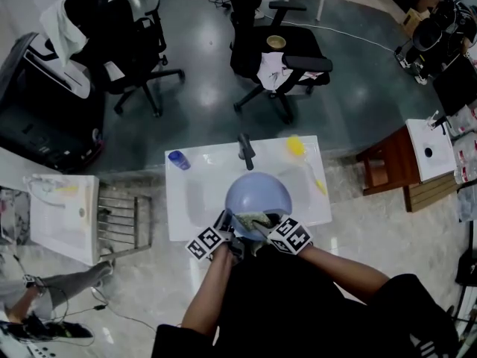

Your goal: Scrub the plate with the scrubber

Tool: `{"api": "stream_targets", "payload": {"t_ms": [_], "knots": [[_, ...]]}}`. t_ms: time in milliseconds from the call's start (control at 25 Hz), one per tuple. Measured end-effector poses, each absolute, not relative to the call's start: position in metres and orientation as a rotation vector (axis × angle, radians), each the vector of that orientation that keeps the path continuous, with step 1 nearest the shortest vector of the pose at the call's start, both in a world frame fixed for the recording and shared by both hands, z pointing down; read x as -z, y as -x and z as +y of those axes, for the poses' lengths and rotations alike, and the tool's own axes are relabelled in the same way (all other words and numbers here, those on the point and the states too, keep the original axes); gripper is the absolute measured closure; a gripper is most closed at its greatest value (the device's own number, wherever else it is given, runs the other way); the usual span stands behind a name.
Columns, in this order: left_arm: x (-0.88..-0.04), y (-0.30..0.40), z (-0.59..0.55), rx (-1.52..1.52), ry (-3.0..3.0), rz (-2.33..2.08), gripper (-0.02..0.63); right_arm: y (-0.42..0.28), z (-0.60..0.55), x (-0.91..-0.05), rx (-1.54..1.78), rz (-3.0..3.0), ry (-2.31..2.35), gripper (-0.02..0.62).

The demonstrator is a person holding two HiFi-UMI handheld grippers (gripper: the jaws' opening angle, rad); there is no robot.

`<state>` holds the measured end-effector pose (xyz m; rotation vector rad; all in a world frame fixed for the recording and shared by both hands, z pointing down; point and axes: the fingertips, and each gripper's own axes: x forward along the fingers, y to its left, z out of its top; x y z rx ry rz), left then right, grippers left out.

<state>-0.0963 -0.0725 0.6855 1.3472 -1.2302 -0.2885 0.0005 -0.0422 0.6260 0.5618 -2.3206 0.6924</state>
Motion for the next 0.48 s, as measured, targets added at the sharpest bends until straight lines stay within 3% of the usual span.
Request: {"api": "stream_targets", "payload": {"t_ms": [480], "knots": [[-0.682,0.099,-0.067,0.3,-1.369,-1.181,0.546,0.021,-0.065,-0.628,-0.757,-2.31,-0.615,0.537]]}}
